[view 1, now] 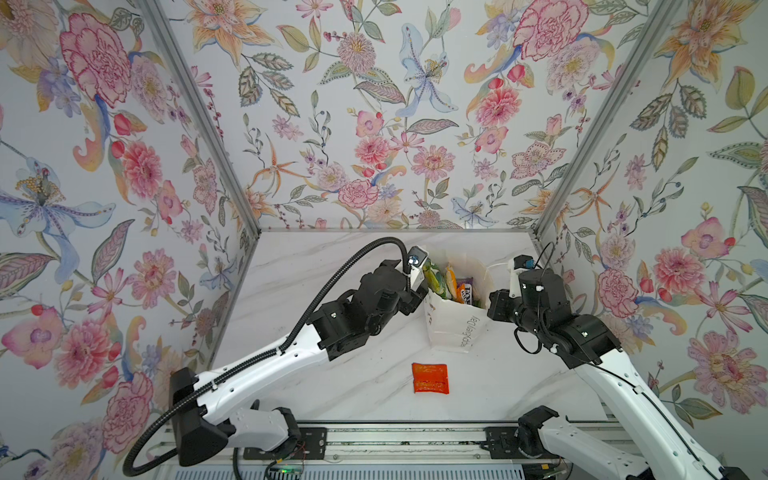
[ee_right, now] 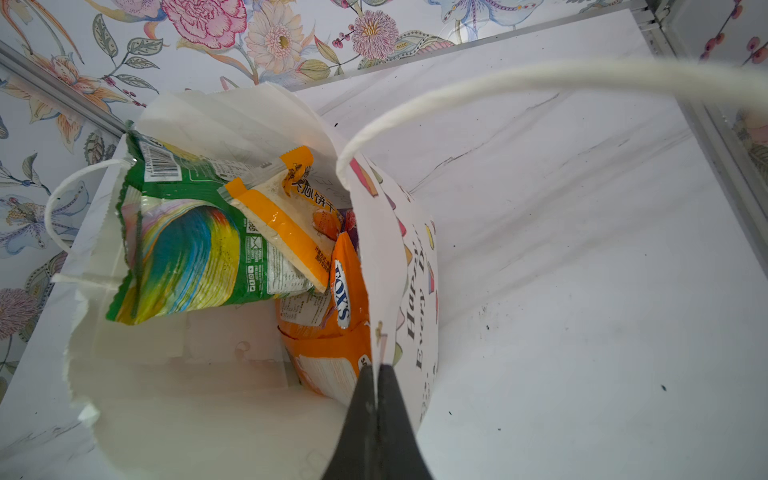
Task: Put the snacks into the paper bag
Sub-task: 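Raise the left gripper and move it toward the red snack packet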
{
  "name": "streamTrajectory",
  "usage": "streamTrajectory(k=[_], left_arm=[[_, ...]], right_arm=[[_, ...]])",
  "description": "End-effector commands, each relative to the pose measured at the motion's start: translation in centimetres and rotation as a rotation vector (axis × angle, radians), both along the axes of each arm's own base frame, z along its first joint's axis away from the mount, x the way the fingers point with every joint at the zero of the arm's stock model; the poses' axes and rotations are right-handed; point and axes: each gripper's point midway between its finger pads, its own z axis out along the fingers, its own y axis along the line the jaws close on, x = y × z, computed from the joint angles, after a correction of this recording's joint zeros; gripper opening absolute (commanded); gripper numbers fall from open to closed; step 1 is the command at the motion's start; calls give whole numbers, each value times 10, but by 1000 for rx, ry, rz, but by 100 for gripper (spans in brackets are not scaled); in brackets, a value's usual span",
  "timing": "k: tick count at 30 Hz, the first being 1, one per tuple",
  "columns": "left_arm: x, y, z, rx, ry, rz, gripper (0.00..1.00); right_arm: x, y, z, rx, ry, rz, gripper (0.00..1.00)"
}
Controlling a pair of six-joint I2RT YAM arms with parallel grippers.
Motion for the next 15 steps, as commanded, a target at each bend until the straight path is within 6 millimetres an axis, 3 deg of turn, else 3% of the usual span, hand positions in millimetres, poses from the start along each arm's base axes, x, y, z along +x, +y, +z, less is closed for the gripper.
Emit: streamTrajectory(k=[1, 3, 9, 15], left_arm=[[-3, 21, -10, -3, -12, 50, 72], [-8, 31, -24, 5, 13, 60, 74], [-26, 44, -90, 84, 158, 44, 75], [-58, 28, -124, 154, 199, -48, 79]], right_arm=[[4, 0, 13, 9, -52, -4, 0], [4, 0, 13, 6, -53, -4, 0], [6, -1, 13, -6, -52, -2, 0], [9, 0, 17, -6, -58, -1, 0]])
